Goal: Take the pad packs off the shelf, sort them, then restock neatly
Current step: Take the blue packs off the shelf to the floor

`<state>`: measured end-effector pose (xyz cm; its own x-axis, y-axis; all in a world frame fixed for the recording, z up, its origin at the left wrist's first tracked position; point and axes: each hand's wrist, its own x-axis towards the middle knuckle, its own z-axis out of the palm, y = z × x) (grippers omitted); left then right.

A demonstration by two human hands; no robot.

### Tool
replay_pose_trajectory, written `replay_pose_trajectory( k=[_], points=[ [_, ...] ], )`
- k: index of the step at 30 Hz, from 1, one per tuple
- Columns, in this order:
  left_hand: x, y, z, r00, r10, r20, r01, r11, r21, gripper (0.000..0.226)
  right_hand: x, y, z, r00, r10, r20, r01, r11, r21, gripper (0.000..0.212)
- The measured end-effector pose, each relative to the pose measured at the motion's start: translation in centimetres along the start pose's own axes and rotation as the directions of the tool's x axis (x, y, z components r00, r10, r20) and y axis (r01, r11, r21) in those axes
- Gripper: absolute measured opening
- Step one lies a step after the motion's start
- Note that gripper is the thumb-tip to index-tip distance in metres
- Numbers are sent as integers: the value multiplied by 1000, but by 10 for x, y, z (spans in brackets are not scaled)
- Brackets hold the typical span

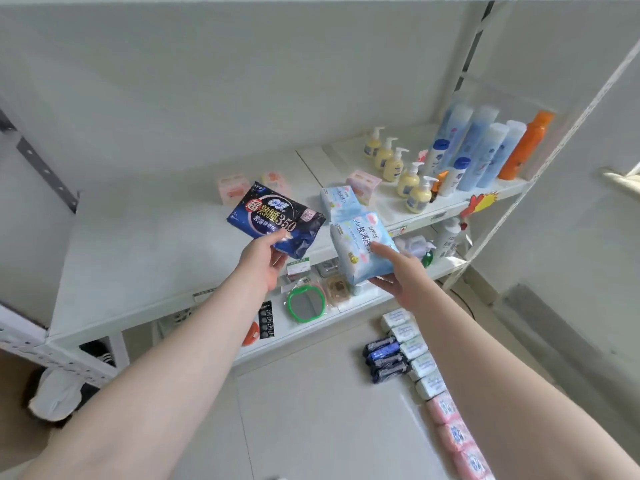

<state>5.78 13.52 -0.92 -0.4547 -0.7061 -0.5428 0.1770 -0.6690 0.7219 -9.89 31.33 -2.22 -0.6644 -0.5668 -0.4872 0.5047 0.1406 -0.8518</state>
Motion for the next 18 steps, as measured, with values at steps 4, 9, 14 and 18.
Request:
replay_pose_trajectory(
  k=[4, 9, 14, 18],
  points=[
    [-24, -61, 31, 997, -75, -21, 75, 997, 3, 17, -31, 12, -71, 993, -1, -115, 6, 999, 40, 44],
    [-70, -166, 79, 990, -139, -12, 139, 987, 77, 20, -69, 23, -167, 992, 98, -74, -75, 963, 260, 40],
    [-117, -259, 98, 968, -245, -56, 249, 963, 100, 22, -96, 38, -228, 992, 118, -51, -97, 947, 307, 31],
    [-147, -297, 93, 961, -261, -90, 269, 959, 92, 28, -111, 57, -258, 987, 152, -41, -139, 965, 223, 29]
  ],
)
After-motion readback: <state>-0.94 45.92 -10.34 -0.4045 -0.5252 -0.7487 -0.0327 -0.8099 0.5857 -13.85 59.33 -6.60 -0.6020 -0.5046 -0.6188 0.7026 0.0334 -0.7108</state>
